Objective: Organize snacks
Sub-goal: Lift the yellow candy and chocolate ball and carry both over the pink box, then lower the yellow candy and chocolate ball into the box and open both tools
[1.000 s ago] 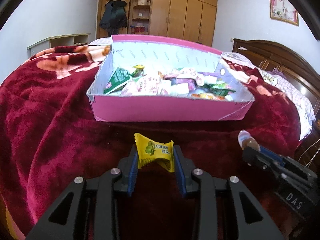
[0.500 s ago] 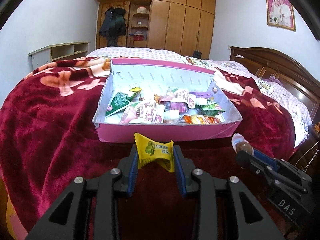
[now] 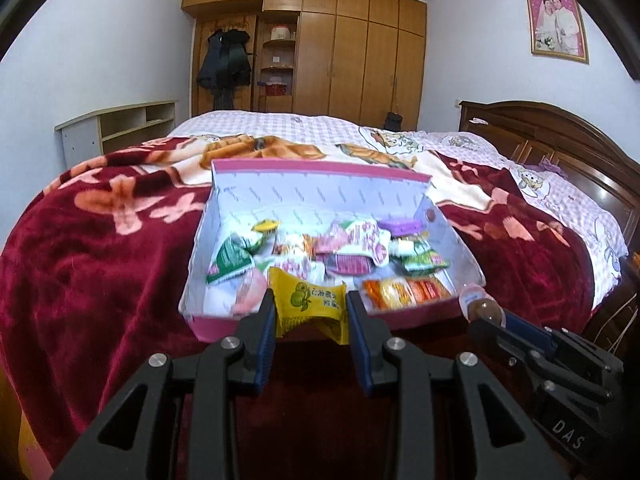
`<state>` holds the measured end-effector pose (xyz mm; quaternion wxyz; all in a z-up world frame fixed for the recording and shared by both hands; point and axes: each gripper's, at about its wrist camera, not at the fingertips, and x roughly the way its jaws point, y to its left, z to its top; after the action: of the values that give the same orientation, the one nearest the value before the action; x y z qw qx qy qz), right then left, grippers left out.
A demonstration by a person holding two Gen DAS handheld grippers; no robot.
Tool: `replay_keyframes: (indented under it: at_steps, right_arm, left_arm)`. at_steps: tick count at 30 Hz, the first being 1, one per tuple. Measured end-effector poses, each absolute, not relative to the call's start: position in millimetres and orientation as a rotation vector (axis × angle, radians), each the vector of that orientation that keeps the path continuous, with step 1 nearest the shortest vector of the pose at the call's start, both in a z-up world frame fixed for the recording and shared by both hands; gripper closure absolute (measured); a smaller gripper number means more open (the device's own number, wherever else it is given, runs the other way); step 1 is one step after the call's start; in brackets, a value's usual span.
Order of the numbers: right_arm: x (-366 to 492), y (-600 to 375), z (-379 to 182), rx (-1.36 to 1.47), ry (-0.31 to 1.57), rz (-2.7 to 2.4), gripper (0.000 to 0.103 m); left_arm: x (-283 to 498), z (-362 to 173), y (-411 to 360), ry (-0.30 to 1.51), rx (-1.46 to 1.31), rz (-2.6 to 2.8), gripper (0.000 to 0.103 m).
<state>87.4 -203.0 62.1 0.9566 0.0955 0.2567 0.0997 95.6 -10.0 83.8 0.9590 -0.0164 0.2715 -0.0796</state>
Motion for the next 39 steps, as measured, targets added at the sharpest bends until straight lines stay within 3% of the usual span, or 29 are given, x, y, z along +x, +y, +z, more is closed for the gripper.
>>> replay_keyframes:
  at_steps: [23, 39]
  right_arm:
    - [148, -214, 80, 0.159, 0.511, 0.176, 0.073]
    - [189, -227, 68, 0.17, 0.542, 0.136, 0.073]
  left_arm:
    - [185, 102, -25, 0.541, -0.007, -0.13, 0.069]
    - [253, 68, -21, 0.677, -0.082, -0.067, 0.068]
